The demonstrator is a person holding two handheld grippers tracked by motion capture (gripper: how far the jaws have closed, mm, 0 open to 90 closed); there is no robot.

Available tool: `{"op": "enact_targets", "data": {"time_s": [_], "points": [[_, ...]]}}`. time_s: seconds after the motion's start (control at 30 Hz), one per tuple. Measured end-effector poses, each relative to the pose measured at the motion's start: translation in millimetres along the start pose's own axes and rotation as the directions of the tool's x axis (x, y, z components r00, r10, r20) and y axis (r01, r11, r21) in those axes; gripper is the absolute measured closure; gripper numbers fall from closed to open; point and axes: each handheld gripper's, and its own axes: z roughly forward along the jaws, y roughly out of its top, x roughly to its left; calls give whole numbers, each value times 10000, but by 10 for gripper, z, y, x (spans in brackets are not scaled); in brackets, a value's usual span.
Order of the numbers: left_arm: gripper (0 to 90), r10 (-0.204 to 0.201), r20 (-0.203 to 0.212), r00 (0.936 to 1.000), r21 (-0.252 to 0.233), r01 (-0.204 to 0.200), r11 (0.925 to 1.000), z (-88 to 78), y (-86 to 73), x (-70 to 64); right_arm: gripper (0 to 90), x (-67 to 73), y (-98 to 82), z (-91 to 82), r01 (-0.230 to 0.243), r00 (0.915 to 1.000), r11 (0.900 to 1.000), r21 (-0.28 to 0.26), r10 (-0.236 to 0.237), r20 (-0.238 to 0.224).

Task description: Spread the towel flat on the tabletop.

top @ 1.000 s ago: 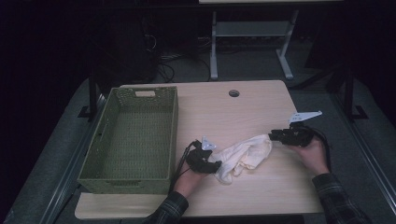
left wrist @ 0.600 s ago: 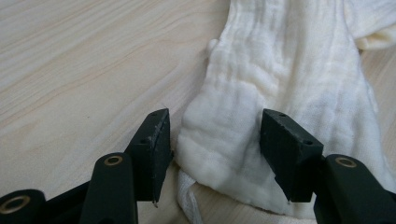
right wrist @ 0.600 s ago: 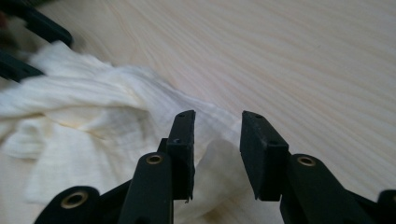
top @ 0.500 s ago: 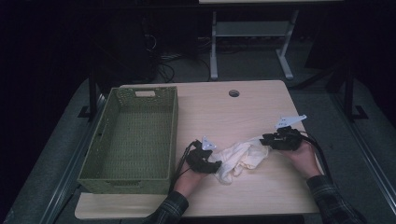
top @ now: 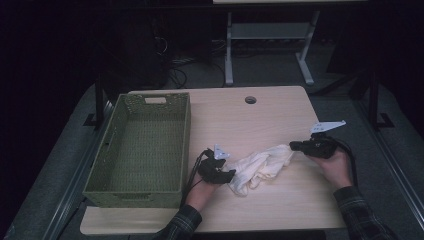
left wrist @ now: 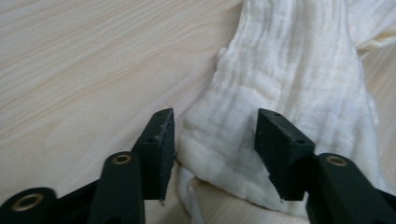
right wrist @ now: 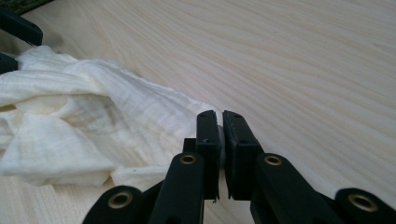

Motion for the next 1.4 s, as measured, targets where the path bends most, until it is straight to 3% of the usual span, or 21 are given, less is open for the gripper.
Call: {"op": "enact_targets", "data": {"time_s": [0.27,0.63,0.67,0.83,0.93,1.1,1.27,1.33,1.4], "points": [[520,-594,-482,9971,-906,548,9944,-96,29,39,850,-30,-26,-1,54,10000,10000,-48,-55,-36],[651,-927,-634,9937,261,945,9952,32,-3,89,851,-34,-31,-1,64,10000,10000,24,-64,-35],[740,-932,-655,9935,249,950,9952,33,0,89,852,-39,-31,2,120,9999,9999,53,-119,-20],[861,-993,-317,9946,439,1006,9940,39,42,83,853,-44,-22,-28,114,9999,9999,-44,-114,17],[864,-848,-392,9956,-107,844,9964,-37,168,75,853,-61,1,-113,71,10000,9996,-267,-71,30],[868,-581,-598,9965,-355,561,9978,-57,314,90,853,-117,12,-217,-119,9999,9980,-621,120,8],[868,-780,-952,9924,-886,696,9936,-96,479,197,853,-205,38,-333,-109,9997,9949,-1001,130,200],[868,-1038,-1064,9889,-1090,921,9898,-93,539,264,853,-253,48,-363,-128,9994,9938,-1108,162,298],[868,-994,-1373,9855,-1128,841,9901,-72,596,308,853,-303,60,-376,-198,9992,9928,-1181,238,322]]}}
